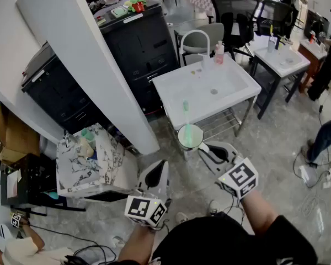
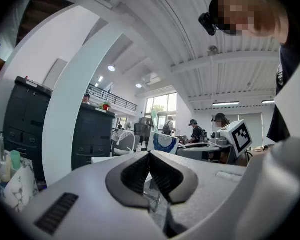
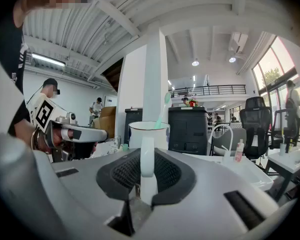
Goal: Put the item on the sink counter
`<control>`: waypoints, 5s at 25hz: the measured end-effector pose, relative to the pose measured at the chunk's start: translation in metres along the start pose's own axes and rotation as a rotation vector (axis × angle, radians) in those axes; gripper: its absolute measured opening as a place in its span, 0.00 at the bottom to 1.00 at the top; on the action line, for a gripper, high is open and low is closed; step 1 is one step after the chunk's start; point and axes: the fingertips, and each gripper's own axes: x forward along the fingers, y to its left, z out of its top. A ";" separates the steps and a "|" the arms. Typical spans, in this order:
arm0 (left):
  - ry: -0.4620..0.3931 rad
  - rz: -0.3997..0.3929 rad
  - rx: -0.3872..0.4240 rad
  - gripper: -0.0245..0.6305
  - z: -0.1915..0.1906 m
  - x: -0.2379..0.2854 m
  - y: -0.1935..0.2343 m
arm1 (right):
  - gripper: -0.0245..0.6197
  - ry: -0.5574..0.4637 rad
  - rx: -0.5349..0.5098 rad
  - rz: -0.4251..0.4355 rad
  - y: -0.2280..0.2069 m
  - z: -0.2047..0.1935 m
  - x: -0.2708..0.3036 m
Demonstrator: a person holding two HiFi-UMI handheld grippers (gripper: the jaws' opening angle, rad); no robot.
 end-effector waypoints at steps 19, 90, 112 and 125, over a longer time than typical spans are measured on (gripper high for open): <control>0.001 -0.005 0.003 0.18 -0.005 0.015 -0.005 | 0.13 -0.008 0.018 -0.021 -0.019 -0.003 -0.007; -0.008 -0.013 -0.021 0.18 0.007 0.271 0.098 | 0.13 0.001 0.006 -0.030 -0.264 0.008 0.142; -0.004 -0.034 -0.020 0.32 0.002 0.306 0.214 | 0.13 0.029 0.016 -0.067 -0.285 0.009 0.263; -0.003 -0.002 -0.018 0.33 0.002 0.346 0.227 | 0.13 0.021 -0.020 -0.019 -0.329 0.015 0.304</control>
